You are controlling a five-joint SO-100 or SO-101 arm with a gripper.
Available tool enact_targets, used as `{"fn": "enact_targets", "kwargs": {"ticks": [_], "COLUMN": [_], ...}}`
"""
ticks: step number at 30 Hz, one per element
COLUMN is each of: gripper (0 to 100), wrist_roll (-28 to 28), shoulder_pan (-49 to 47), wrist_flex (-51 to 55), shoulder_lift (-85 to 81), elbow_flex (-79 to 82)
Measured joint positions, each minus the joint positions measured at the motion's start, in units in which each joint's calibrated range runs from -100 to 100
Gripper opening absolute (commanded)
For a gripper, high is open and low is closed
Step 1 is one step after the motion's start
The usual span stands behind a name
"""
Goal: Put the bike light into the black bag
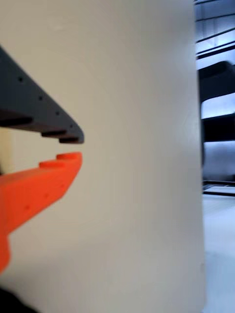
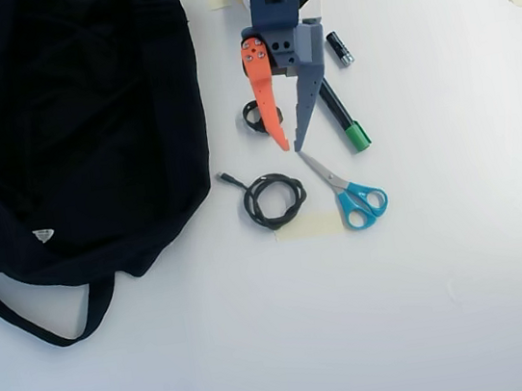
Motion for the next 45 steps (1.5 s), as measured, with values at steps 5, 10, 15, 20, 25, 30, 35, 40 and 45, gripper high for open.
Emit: {"fn": "enact_targets", "kwargs": {"ticks": [5,10,15,20,25,30,35,40,45], "gripper": [2,2,2,2,2,2,2,2,2], "wrist_roll": [7.28,11.67,13.38,20.22,26.13,29.50,33.31,35.21,38.39], "shoulder_pan": [-0.37,-1.47,-1.10,-1.18,0.29,1.54,3.01,2.57,3.89], "wrist_flex": [12.80,25.76,36.07,45.00,49.89,52.47,52.81,52.81,52.81], "shoulder_lift": [0.00,-0.33,-0.42,-0.42,-0.42,-0.42,-0.42,-0.42,-0.42], "elbow_flex": [-0.94,-4.87,-5.66,-5.66,-5.66,-5.66,-5.74,-4.01,-1.49]}}
